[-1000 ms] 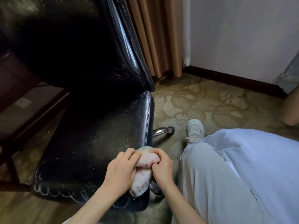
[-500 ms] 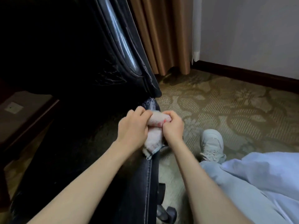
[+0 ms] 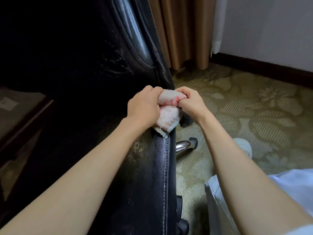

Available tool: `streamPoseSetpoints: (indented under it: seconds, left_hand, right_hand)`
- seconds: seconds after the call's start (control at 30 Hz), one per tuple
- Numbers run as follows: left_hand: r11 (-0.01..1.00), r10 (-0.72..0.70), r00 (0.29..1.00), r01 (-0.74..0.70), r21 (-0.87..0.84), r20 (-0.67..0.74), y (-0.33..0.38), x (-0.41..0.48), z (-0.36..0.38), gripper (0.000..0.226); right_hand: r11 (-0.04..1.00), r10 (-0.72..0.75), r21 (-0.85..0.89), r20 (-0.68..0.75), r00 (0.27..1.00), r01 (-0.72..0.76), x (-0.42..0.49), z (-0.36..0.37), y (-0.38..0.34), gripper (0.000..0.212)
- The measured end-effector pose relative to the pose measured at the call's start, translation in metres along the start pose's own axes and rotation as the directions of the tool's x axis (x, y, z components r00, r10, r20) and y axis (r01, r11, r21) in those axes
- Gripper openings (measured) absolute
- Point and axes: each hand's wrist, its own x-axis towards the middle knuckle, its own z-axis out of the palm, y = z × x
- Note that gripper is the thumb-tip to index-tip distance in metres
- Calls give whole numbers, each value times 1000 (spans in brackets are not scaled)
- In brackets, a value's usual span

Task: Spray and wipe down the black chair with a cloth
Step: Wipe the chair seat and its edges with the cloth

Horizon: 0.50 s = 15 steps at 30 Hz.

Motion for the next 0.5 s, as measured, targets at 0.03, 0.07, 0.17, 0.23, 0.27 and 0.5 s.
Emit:
streamPoseSetpoints:
  seconds: [0.03, 0.07, 0.17, 0.23, 0.27, 0.5]
  left_hand:
    - [1000, 4, 1000, -4, -30, 7, -1, -9, -2, 45]
    - [998, 8, 1000, -7, -62, 14, -1, -20, -5, 46]
    - [987, -10, 999, 18, -158, 47, -3, -67, -14, 50]
    - [977, -25, 996, 42, -210, 83, -5, -107, -18, 52]
    - [972, -28, 995, 50, -229, 99, -6, -128, -20, 54]
    - [983, -29, 990, 53, -177, 136, 8, -253, -36, 54]
  right_hand:
    - [999, -11, -32, -19, 1000, 10, -10, 0, -4, 39]
    - [997, -20, -72, -40, 999, 17, -22, 1, -9, 40]
    - [977, -36, -214, -86, 996, 17, -70, 11, -24, 46]
    - [950, -95, -305, -94, 991, 62, -108, 21, -26, 48]
    - [940, -121, -331, -97, 988, 83, -128, 26, -24, 49]
    - [946, -157, -300, -98, 983, 121, -259, 44, -4, 54]
